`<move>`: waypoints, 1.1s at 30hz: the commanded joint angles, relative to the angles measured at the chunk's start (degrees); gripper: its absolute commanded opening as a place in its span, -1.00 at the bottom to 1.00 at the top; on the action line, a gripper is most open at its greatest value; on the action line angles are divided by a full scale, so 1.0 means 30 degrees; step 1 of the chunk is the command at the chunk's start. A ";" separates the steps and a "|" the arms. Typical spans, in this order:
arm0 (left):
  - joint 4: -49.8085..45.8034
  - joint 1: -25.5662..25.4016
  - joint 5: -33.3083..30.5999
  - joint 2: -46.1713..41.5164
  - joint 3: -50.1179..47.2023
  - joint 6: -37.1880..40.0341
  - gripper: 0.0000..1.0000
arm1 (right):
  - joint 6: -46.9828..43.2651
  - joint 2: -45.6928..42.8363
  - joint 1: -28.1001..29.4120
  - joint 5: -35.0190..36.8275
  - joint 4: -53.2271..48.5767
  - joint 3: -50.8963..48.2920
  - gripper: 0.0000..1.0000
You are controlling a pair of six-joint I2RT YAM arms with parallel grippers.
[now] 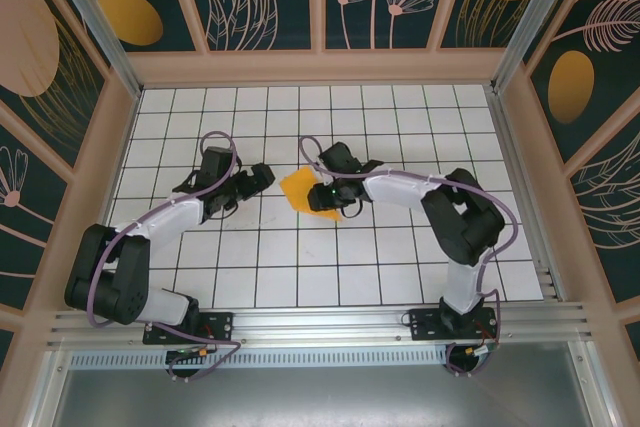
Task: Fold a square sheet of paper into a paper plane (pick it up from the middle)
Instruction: Rotate the paper at the center of the table, then fold the wing for the fifth time at the center of the table.
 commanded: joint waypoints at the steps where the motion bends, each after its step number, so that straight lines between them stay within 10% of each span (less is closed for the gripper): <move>1: 0.1546 0.0112 0.1688 -0.0336 -0.0463 -0.0909 0.95 | 0.3400 -0.1304 -0.0044 -0.0063 0.2326 -0.0684 -0.22; 33: 0.5454 -0.3520 0.4653 0.2961 -0.0392 -0.8112 0.46 | 0.8268 0.0728 -0.2490 -0.2817 0.7215 -0.4792 -0.32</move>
